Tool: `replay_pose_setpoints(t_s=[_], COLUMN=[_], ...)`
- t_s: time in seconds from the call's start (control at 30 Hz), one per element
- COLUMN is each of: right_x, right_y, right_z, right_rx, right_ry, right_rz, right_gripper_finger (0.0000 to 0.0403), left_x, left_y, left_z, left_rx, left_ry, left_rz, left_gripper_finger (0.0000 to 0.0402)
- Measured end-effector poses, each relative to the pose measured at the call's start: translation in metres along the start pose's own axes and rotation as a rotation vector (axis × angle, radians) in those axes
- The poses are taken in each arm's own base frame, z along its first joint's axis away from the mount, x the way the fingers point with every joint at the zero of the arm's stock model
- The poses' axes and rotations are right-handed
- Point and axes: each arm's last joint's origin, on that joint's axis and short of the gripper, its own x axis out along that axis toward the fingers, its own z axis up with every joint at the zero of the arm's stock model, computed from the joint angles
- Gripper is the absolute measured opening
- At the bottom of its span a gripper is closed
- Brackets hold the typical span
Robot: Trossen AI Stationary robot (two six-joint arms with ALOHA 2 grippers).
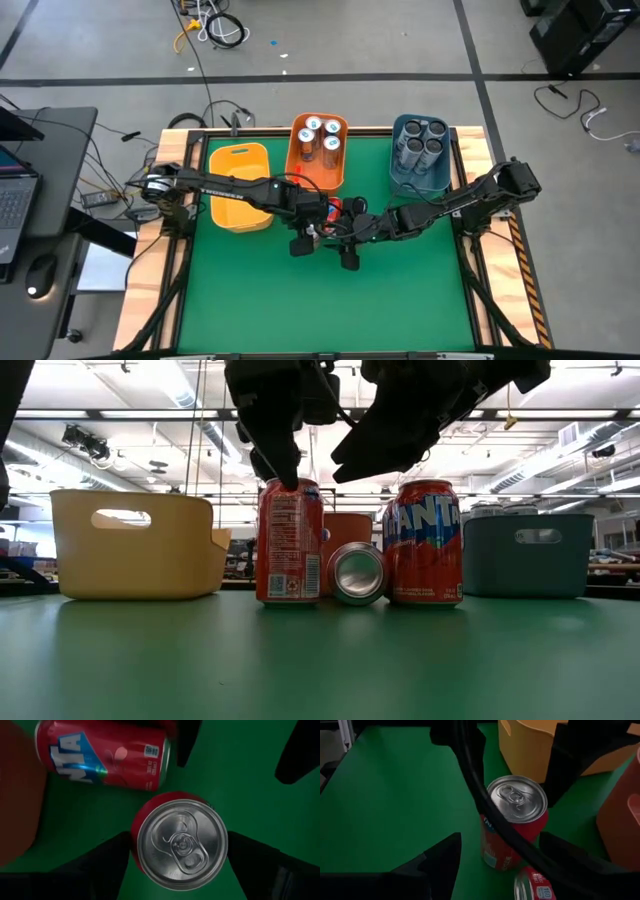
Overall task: Sort soda cans
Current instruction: Put the orange soda can into the yellow bin
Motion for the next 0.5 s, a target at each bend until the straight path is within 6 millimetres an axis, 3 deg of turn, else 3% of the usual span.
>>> replay_pose_setpoints(t_s=[0.5], right_x=[0.0], right_y=[0.0], right_z=[-0.0001], right_rx=[-0.001], right_ry=[0.001], right_rz=[0.0], right_gripper_finger=[0.0255], left_x=[-0.0011], left_y=[-0.0005], left_z=[0.0011], left_rx=[0.04], left_ry=[-0.018], left_rz=[-0.018], left_gripper_finger=[0.0296])
